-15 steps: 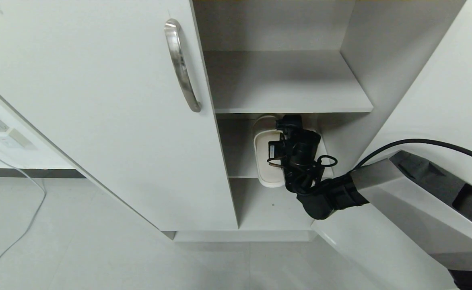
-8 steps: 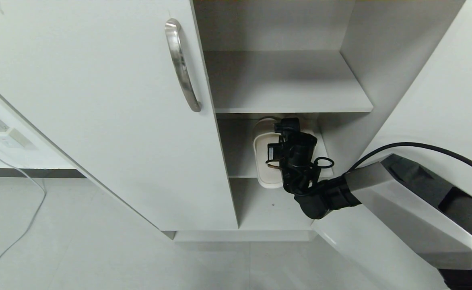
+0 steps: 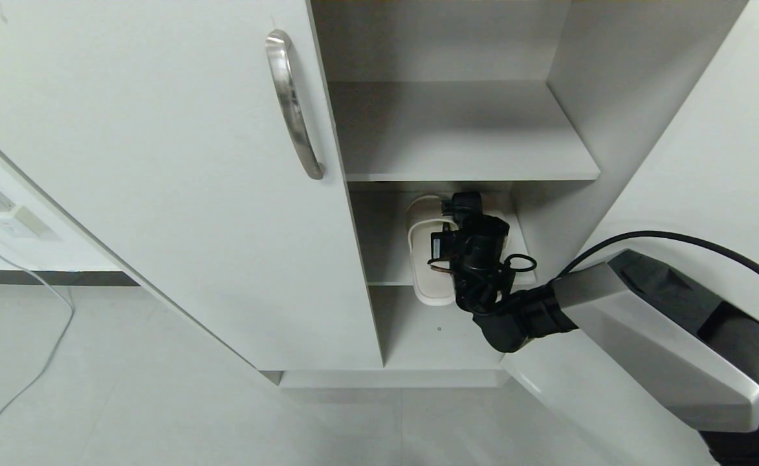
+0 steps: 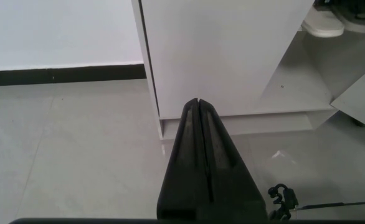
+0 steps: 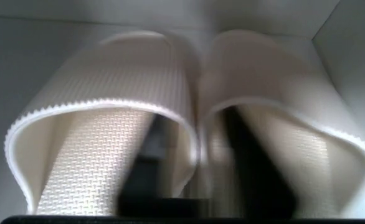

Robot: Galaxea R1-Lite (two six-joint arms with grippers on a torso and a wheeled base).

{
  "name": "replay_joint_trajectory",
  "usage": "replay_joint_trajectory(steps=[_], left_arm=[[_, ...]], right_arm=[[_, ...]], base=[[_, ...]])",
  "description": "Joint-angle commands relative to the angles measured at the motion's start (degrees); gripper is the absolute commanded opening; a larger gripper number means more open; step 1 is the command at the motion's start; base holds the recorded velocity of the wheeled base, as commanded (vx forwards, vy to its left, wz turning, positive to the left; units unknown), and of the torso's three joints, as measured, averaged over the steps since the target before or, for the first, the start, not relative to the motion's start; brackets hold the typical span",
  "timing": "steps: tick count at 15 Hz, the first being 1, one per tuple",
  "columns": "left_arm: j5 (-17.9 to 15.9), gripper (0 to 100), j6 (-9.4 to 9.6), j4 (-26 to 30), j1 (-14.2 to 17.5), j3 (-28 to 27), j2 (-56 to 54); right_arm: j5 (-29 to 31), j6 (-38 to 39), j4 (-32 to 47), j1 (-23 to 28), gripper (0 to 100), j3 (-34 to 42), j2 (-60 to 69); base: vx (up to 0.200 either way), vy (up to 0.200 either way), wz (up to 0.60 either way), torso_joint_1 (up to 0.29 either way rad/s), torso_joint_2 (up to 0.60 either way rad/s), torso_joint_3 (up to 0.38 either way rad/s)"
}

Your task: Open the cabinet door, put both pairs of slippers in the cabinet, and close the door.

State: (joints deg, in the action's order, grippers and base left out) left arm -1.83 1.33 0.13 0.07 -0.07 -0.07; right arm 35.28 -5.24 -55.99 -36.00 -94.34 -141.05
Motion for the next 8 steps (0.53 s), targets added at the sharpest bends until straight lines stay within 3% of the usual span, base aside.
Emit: replay_joint_trajectory(steps=[1,5,8], left_arm=[[0.0,0,-0.01,0.0,0.0,0.1,0.1],[0.0,0,-0.01,0.0,0.0,0.0,0.1],[0.0,0,-0.01,0.0,0.0,0.0,0.1]], right_arm=[[0.3,0.0,0.0,0.0,100,0.7,-0.2],[0.6,0.1,-1.0,-1.0,100,8.1,4.2],[0.6,0.1,-5.3,-2.8,100,18.4,12.5]], base=[[0.0,0.0,0.0,0.0,0.0,0.0],[0.0,0.0,0.0,0.0,0.0,0.0],[0.0,0.0,0.0,0.0,0.0,0.0]])
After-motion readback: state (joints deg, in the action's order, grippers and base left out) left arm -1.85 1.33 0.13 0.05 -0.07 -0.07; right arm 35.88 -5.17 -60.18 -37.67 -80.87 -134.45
